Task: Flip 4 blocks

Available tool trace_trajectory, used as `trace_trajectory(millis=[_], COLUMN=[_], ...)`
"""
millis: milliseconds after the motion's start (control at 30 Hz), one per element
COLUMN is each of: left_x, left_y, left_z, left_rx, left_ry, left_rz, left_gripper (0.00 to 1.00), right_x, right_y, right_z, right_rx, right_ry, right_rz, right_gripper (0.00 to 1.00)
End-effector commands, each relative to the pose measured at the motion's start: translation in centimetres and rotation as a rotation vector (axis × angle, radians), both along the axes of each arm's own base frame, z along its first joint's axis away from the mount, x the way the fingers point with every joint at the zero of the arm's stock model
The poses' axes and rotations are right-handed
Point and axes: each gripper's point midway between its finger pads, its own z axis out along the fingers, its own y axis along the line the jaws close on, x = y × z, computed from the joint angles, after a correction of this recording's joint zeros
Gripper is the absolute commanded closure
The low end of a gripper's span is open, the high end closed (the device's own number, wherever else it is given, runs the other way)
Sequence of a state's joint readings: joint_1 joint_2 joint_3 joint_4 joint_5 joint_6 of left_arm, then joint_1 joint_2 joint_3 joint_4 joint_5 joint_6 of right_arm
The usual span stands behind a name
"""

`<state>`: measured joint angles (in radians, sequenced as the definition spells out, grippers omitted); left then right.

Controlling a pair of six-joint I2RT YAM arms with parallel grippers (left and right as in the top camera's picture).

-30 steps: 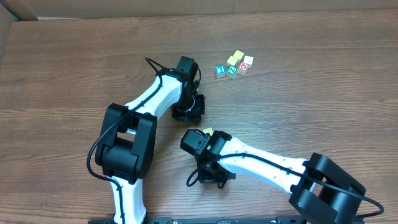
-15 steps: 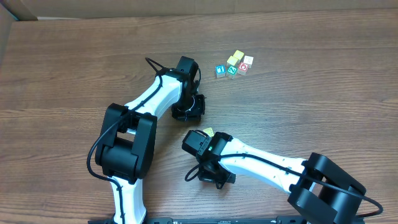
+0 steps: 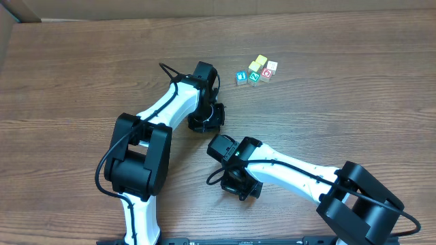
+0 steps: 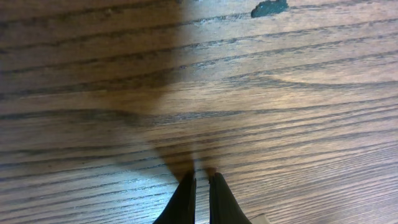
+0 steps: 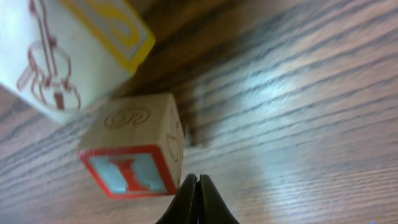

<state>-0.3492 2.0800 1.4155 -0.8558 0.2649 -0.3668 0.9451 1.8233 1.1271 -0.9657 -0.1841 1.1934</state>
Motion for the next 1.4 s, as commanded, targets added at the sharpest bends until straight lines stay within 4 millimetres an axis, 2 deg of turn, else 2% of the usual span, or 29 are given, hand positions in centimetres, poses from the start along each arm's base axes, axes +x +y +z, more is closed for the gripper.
trace_trajectory(millis=[0,200,433,767,1100,1367], left_x=[0.1,0.2,0.2,0.2,0.2,0.1], left_y=[0.2,0.2,0.2,0.3,0.3,0.3], left_z=[-0.8,-0.8,-0.8,-0.8,-0.8,-0.8], left_rx=[0.009,0.012,0.011,0.012,0.012,0.013], left_ry=[0.018,0.017,0.015,0.018,0.018,0.019], left_rz=[0.019,0.019,0.019,0.018,0.018,0.018], left_gripper=[0.96,0.96,0.96,0.96,0.96,0.96], right_x=[-1.1,-1.8,-0.7,0.0,2.2,2.1], right_y=[1.0,1.6,2.7,1.8,-0.2,-0.1], right_z=[0.6,0.6,0.5,0.3,0.2,0.2], right_rx=[0.057,0.073,0.121,0.067,0.024,0.031], right_ry=[0.044,0.024,-0.037,-0.063,-0.083,-0.067], right_rz=[0.022,0.112,0.164,0.111,0.038,0.033], right_gripper=[0.96,0.96,0.96,0.96,0.96,0.96])
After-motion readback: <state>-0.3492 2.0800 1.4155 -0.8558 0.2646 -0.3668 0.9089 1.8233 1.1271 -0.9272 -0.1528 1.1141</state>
